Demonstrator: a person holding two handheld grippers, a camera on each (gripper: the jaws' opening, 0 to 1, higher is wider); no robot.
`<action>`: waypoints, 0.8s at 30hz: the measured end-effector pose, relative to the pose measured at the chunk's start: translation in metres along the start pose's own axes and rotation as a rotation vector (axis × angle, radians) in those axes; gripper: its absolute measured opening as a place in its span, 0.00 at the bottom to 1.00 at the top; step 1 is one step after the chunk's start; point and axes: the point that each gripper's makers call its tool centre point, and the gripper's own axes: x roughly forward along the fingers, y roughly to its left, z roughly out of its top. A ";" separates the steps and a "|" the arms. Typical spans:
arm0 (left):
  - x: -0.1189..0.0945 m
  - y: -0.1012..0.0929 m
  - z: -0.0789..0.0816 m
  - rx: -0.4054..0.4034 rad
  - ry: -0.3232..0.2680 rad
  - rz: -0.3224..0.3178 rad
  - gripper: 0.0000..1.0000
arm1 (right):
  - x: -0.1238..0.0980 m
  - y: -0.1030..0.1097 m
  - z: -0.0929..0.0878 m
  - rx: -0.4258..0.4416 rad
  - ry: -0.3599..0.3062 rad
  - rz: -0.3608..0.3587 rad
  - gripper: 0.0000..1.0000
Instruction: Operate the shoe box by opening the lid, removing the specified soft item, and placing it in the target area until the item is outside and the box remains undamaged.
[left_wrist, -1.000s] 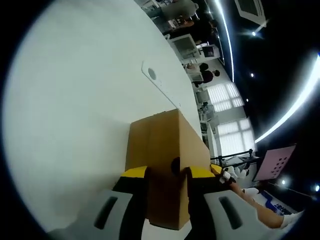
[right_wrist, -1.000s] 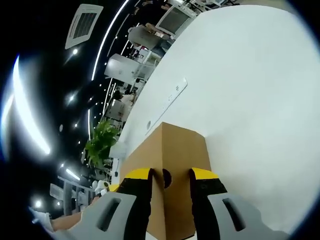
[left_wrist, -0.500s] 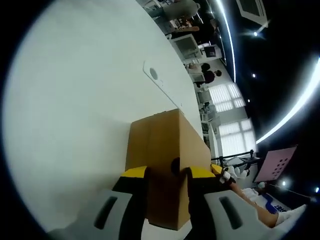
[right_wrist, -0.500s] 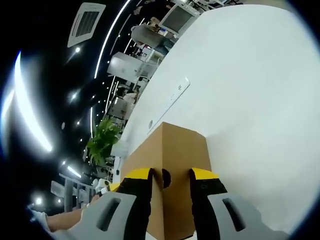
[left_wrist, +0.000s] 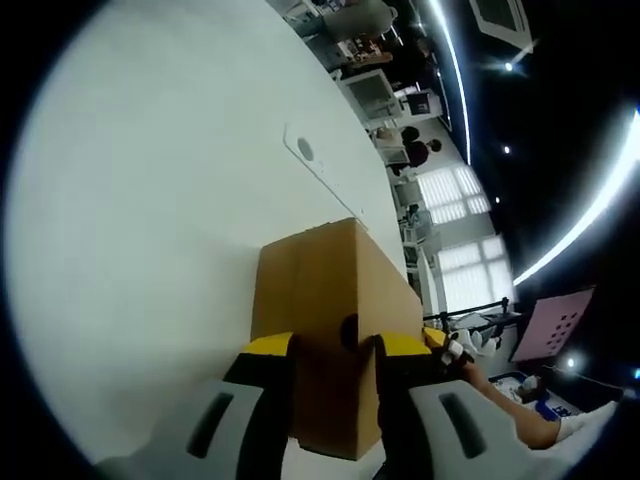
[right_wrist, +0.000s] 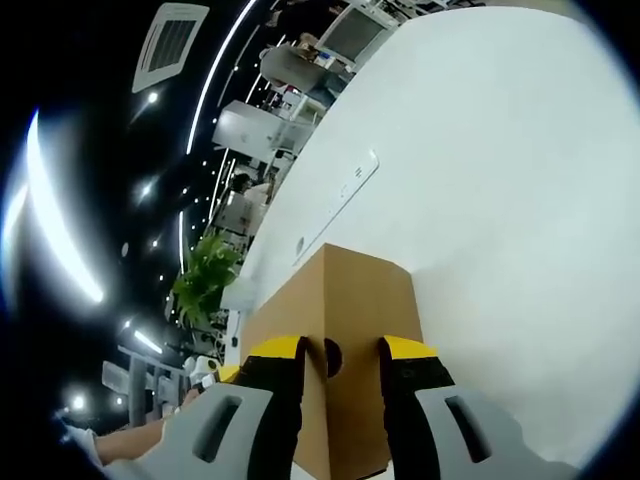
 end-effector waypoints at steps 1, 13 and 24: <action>0.000 0.000 0.000 0.023 0.004 -0.004 0.31 | 0.000 0.000 0.000 0.000 0.001 0.000 0.28; 0.004 -0.011 0.023 0.016 -0.077 -0.013 0.47 | 0.000 0.000 -0.001 -0.005 0.000 -0.012 0.28; 0.006 -0.007 0.011 0.072 -0.010 0.020 0.62 | 0.000 0.001 -0.001 -0.004 -0.005 -0.017 0.28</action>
